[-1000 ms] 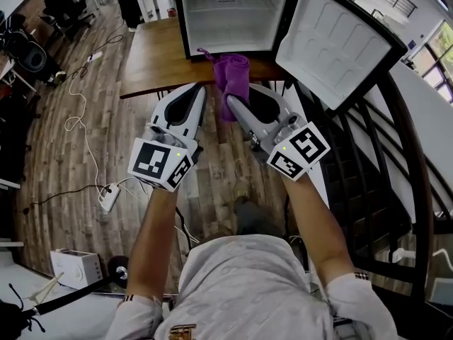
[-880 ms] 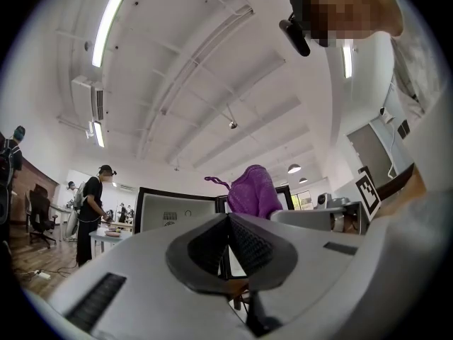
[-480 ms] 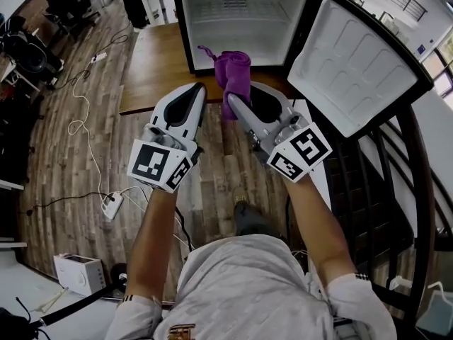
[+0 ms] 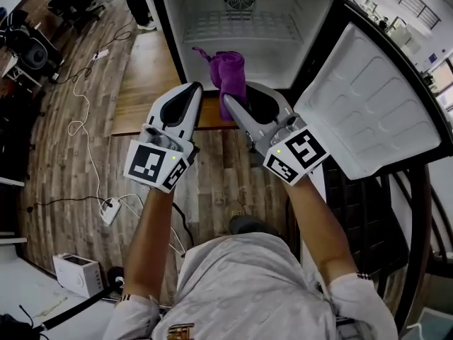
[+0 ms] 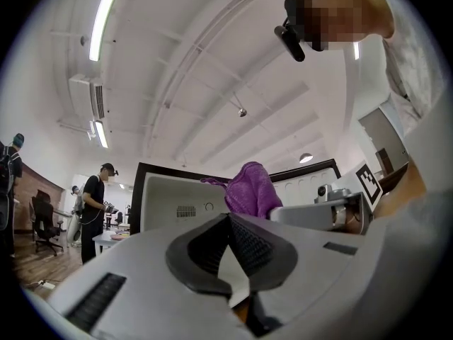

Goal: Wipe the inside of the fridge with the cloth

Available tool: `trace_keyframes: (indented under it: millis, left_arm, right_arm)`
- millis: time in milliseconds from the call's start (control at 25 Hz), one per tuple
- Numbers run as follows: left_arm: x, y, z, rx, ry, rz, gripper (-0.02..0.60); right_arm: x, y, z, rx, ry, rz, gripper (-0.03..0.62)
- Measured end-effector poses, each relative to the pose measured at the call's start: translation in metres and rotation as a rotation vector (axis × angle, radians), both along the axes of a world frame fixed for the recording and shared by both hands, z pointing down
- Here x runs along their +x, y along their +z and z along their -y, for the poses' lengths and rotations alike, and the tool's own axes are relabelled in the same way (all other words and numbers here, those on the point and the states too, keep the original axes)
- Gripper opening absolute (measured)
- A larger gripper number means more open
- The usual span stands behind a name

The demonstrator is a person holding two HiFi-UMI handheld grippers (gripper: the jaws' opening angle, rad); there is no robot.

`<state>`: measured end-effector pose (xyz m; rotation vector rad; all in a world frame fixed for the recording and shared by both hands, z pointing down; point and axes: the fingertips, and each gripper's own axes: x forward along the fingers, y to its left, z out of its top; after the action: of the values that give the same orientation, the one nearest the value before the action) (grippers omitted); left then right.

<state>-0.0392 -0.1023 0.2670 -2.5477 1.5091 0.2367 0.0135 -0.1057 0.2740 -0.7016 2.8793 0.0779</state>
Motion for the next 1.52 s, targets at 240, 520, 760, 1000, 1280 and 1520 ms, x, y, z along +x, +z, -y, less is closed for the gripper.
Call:
trace_keyframes:
  millis: [240,520,760,1000,1280,1520]
  left_arm:
    - [-0.003,0.002,0.054,-0.009,-0.033,0.012,0.0]
    - [-0.019,0.006,0.093,-0.024,-0.043,0.022,0.0]
    - [-0.036,0.005,0.118,-0.024,-0.002,0.026,0.0]
    - [-0.049,0.012,0.132,-0.002,0.065,0.043,-0.001]
    - [-0.063,0.017,0.136,0.018,0.131,0.061,0.0]
    - [-0.072,0.016,0.136,0.021,0.127,0.049,0.0]
  right_arm:
    - [-0.006,0.0,0.059,-0.026,-0.011,-0.018,0.107]
    - [-0.029,0.005,0.114,-0.068,0.016,-0.084,0.107]
    - [-0.05,0.006,0.152,-0.105,0.092,-0.142,0.107]
    - [-0.075,0.013,0.178,-0.156,0.179,-0.222,0.109]
    - [-0.1,0.025,0.212,-0.269,0.274,-0.37,0.109]
    - [-0.118,0.034,0.234,-0.307,0.305,-0.525,0.109]
